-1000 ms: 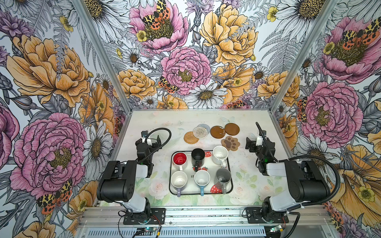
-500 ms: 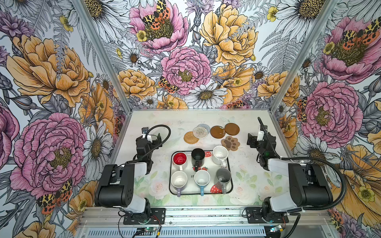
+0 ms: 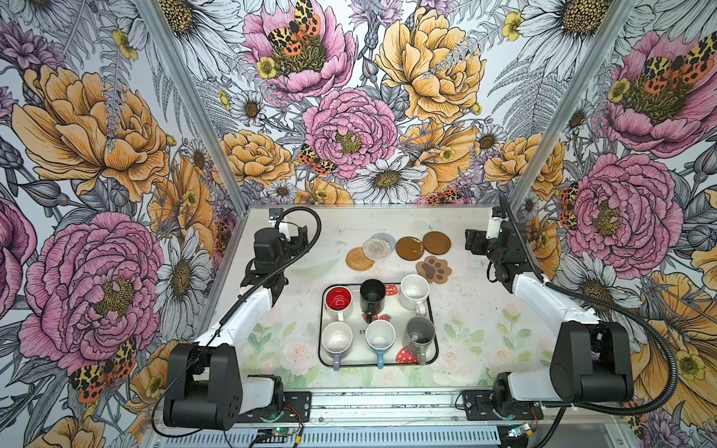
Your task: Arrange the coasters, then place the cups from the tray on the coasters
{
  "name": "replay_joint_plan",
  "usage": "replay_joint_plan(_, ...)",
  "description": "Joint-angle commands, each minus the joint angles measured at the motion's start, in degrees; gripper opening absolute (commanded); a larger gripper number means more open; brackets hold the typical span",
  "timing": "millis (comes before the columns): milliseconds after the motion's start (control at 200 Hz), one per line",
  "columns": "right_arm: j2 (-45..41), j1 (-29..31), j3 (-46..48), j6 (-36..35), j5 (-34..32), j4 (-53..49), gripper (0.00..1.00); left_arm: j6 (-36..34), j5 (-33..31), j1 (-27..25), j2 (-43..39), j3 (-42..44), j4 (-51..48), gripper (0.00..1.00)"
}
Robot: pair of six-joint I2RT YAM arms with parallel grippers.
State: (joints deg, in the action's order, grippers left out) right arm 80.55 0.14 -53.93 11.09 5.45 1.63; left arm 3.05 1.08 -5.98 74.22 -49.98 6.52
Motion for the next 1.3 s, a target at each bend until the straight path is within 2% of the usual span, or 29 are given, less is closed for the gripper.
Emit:
replay_joint_plan(0, 2.5, 3.4, -3.6, 5.6, 5.0, -6.6, 0.74, 4.3, 8.2, -3.0, 3.3, -6.6, -11.3, 0.78)
replay_joint_plan(180, 9.6, 8.4, -8.2, 10.0, 6.5, -6.6, 0.70, 5.3, 9.9, -8.6, 12.9, -17.1, -17.2, 0.73)
replay_joint_plan(330, 17.2, 10.8, -13.8, 13.0, 13.1, -6.6, 0.62, 6.2, 14.2, -10.8, 23.9, -26.5, -22.1, 0.66)
replay_joint_plan(465, 24.6, 12.5, -19.5, 15.7, 19.1, -6.7, 0.55, 9.6, 20.0, -11.3, 34.2, -32.9, -22.3, 0.60)
replay_joint_plan(575, 29.7, 13.8, -23.6, 17.4, 22.8, -7.0, 0.52, 10.3, 22.1, -12.2, 40.5, -38.0, -22.7, 0.58)
replay_joint_plan(891, 40.4, 17.0, -32.4, 20.6, 27.2, -9.1, 0.48, 7.4, 20.2, -13.6, 52.8, -51.8, -30.4, 0.58)
replay_joint_plan(981, 42.3, 17.4, -33.8, 21.5, 27.6, -9.6, 0.46, 6.3, 19.4, -13.8, 54.9, -53.9, -32.1, 0.56)
replay_joint_plan(1091, 43.7, 17.7, -34.3, 22.6, 27.2, -9.9, 0.44, 5.0, 15.5, -14.1, 56.3, -54.6, -33.2, 0.52)
replay_joint_plan(1296, 46.1, 18.2, -35.9, 23.8, 27.6, -10.6, 0.41, 4.5, 15.6, -14.0, 58.4, -55.7, -33.2, 0.50)
